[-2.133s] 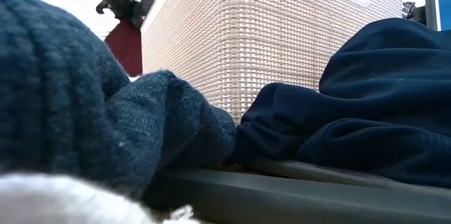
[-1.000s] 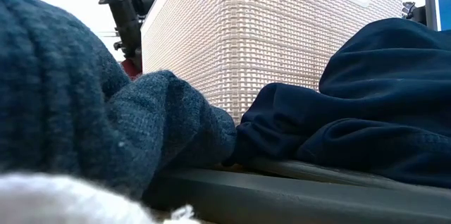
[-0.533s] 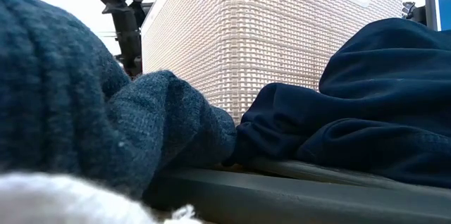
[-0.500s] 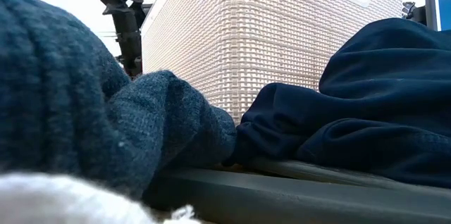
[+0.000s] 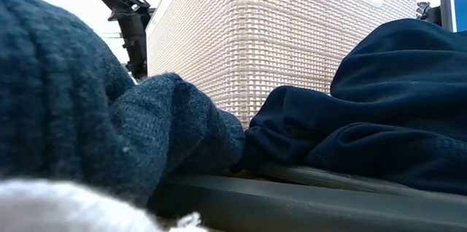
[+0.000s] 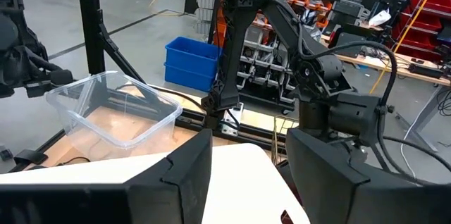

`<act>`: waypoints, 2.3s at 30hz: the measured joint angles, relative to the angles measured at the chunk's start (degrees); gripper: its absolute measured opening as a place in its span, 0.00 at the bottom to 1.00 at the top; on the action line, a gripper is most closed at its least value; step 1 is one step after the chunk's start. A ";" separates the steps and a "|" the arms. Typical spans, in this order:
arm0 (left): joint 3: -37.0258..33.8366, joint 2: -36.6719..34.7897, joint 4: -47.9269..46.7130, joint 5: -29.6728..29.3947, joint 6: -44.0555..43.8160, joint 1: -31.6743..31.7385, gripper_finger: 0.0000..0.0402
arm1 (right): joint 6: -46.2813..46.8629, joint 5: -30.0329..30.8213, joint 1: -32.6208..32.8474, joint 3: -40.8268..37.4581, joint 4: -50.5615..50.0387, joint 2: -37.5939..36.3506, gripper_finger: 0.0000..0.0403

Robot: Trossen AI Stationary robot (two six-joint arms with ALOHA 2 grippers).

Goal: Pick & Place Cloths
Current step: Put the red underwear into the mesh basket, then put the blue shorts into the mesh basket

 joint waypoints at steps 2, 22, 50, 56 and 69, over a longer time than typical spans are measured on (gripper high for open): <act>0.00 0.02 0.24 0.34 -0.53 0.36 0.16 | 0.00 0.01 0.01 0.00 0.00 0.00 0.44; 0.00 -15.27 0.04 0.28 -5.18 0.53 0.22 | -0.15 0.01 0.02 0.00 0.00 0.00 0.43; 0.02 -33.83 0.37 3.29 -8.69 -9.52 0.22 | 9.55 24.47 0.00 0.04 -28.79 -9.14 0.28; 0.02 -33.81 0.37 3.78 -8.69 -10.95 0.22 | 12.28 24.39 0.00 0.04 -33.67 -12.75 0.18; 0.02 -33.88 0.37 4.52 -8.80 -16.86 0.22 | 12.59 24.04 0.04 0.04 -38.15 -20.05 0.01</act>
